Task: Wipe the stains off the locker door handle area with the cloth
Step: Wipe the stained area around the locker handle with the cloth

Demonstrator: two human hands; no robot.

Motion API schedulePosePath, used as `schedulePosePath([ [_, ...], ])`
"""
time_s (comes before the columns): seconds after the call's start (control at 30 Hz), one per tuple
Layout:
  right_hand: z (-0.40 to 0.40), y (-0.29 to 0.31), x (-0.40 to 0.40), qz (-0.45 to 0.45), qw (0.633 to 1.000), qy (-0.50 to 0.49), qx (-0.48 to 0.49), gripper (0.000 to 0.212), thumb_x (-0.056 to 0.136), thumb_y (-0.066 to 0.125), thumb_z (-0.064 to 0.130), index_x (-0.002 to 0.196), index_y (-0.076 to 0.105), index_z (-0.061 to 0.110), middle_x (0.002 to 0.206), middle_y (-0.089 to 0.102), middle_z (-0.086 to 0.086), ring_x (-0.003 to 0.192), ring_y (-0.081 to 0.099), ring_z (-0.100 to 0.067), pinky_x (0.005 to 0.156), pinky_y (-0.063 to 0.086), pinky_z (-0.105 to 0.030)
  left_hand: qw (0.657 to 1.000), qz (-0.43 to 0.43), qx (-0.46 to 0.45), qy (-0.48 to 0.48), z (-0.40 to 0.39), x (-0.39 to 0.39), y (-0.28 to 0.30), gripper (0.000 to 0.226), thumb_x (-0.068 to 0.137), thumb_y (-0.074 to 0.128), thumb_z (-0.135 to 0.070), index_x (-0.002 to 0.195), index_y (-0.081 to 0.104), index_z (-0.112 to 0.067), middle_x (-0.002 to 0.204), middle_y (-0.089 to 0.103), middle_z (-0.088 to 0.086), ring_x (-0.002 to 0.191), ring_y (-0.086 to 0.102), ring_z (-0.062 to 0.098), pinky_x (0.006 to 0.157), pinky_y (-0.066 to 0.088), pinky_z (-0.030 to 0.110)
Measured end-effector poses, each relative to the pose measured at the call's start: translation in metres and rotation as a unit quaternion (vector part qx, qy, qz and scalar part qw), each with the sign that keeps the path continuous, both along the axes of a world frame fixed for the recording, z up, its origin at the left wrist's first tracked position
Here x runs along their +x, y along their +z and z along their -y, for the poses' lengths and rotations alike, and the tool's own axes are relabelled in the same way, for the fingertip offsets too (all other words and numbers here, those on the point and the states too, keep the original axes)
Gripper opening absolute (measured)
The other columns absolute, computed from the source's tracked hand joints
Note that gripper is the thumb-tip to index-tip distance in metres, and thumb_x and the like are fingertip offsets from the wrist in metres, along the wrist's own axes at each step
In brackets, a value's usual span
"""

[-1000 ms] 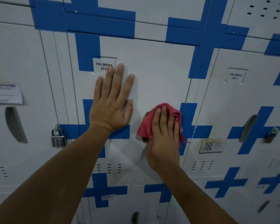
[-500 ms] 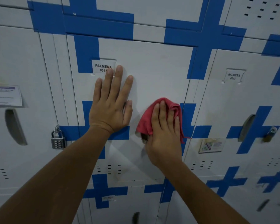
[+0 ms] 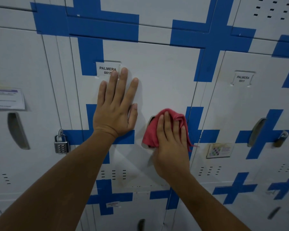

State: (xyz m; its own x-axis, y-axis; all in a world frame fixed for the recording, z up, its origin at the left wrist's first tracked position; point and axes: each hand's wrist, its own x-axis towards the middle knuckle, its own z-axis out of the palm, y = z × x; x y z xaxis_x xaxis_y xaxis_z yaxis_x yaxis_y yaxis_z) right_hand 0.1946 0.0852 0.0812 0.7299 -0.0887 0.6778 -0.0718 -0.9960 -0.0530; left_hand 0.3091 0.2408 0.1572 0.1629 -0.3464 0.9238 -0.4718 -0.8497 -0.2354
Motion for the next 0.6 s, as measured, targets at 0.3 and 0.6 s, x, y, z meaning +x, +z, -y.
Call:
schedulePosePath([
  [0.3,0.002,-0.060,-0.007,-0.044,0.998,-0.008,0.033,0.121,0.066,0.080,0.024,0.156,-0.001,0.015,0.162,0.003,-0.003,0.148,0.000,-0.028,0.118,0.002,-0.049,1.000,0.001,0.002,-0.003,0.000,-0.001,0.000,0.070,0.099,0.036,-0.037,0.160,0.009,-0.015,0.166,0.010,0.018,0.153,0.007,0.037,0.124,0.000,0.049],
  [0.6,-0.049,-0.098,-0.007,-0.056,0.989,-0.045,0.131,0.103,0.065,0.083,0.022,0.152,0.028,0.012,0.155,0.034,-0.009,0.141,0.030,-0.039,0.114,0.021,-0.053,1.000,-0.003,0.002,0.001,0.000,-0.001,0.002,0.068,0.099,0.035,-0.037,0.159,0.016,-0.013,0.165,0.013,0.020,0.153,0.009,0.039,0.124,0.003,0.051],
])
